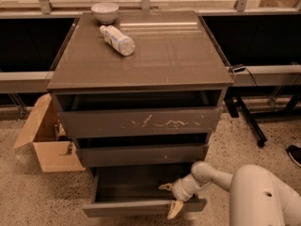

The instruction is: Open bottom drawer

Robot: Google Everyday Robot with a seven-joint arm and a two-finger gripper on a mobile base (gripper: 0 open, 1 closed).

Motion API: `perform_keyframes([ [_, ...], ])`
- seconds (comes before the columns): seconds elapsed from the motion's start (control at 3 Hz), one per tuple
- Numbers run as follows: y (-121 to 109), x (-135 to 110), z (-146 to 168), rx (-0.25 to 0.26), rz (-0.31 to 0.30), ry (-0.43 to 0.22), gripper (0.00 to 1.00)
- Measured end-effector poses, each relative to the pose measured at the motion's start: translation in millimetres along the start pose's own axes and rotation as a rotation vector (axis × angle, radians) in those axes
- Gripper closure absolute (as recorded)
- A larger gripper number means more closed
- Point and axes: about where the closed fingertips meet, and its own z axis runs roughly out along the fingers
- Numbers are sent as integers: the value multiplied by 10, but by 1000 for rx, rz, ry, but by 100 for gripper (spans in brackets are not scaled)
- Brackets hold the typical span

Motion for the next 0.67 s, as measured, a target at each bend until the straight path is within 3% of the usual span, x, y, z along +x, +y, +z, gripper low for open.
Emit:
perform_keyframes([
  [0.33,41,-16,-28,-1,-13,-10,0],
  [0.67,174,-107,-359,55,-62,-21,0],
])
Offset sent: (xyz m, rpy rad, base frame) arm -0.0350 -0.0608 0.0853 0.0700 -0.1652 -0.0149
